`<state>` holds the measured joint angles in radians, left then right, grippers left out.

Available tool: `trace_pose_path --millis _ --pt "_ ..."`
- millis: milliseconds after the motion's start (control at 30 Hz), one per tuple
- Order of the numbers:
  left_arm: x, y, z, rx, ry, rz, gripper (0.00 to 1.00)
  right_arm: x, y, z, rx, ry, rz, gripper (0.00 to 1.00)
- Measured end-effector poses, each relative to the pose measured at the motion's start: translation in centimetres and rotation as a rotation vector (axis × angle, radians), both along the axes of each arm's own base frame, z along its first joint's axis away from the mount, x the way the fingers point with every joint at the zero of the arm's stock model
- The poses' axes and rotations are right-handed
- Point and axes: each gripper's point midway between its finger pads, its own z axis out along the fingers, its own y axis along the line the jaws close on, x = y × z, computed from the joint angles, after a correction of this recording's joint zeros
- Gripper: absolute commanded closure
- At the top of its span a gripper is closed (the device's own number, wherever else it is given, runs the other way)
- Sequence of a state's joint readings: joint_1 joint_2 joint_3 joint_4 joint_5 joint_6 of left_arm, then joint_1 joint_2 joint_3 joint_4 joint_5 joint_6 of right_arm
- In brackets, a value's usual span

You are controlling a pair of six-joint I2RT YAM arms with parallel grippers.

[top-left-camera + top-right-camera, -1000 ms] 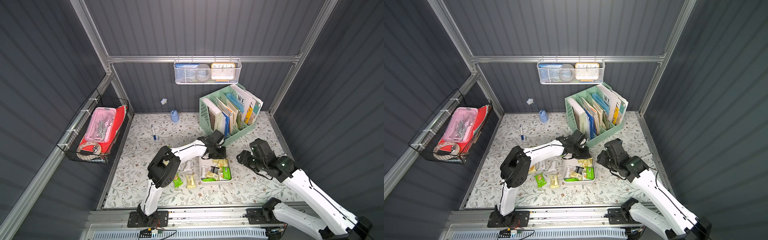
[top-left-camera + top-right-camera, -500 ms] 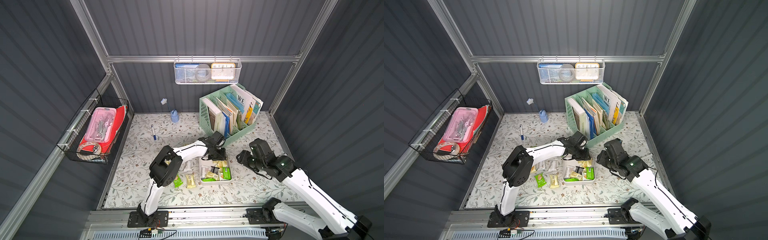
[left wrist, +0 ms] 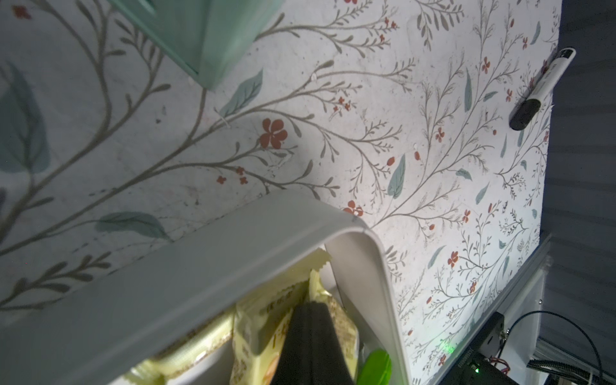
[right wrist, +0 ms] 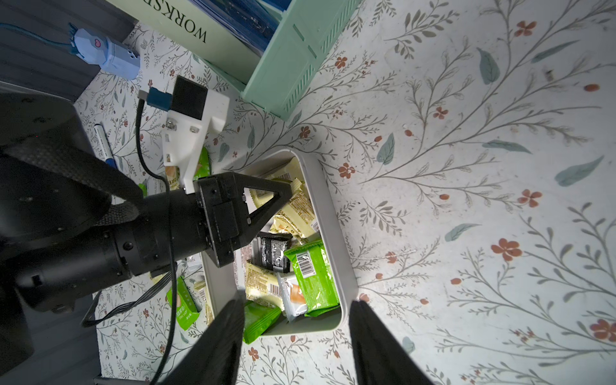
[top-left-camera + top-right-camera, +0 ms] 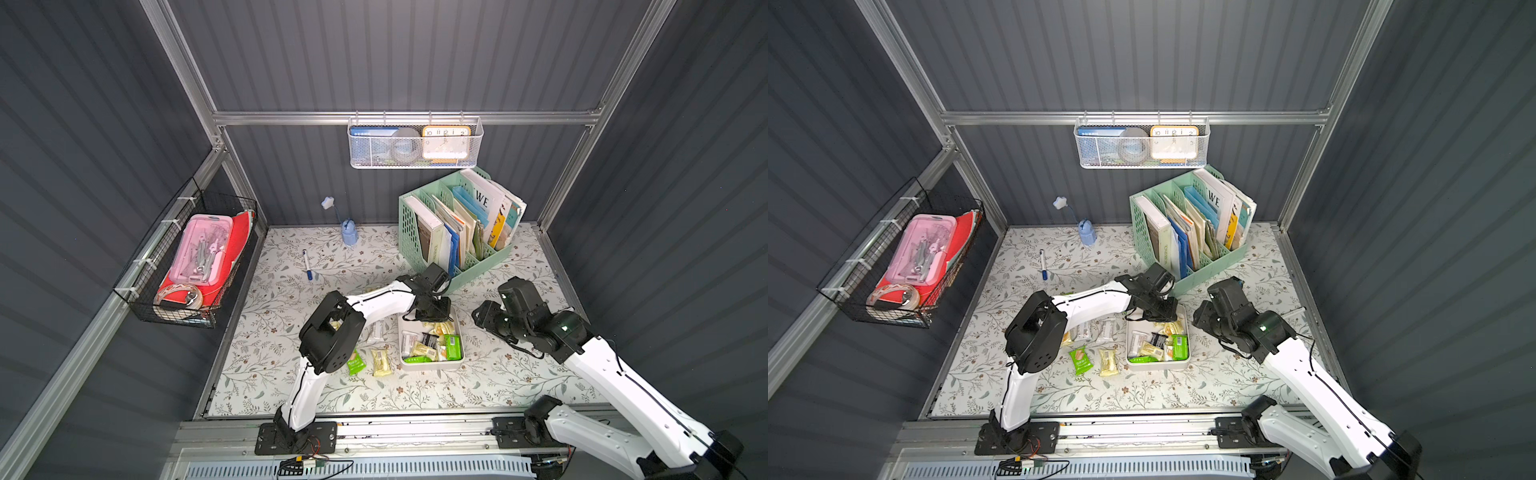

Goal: Take the cookies out of the storage box
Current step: Pick up the cookie from the storage box.

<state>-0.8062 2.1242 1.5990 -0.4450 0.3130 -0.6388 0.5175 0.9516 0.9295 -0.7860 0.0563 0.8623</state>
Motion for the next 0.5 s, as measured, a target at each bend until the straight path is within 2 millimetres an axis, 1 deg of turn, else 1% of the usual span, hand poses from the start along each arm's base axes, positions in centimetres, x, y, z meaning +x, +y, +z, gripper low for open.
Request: trace_pose_path --millis 133,233,367,500 --pt "0.1 0.1 0.0 0.004 -0.006 0.004 1.0 0.0 0.0 0.0 0.001 0.0 0.0 0.44" --pt "0.5 0.3 0.6 0.01 -0.031 0.016 1.0 0.0 0.0 0.0 0.001 0.001 0.001 0.44" --pt "0.7 1.0 2.7 0.005 -0.082 0.042 1.0 0.0 0.1 0.0 0.002 0.001 0.002 0.44" --pt "0.9 2.2 5.9 -0.011 -0.148 0.087 1.0 0.0 0.1 0.0 0.003 0.001 0.003 0.44"
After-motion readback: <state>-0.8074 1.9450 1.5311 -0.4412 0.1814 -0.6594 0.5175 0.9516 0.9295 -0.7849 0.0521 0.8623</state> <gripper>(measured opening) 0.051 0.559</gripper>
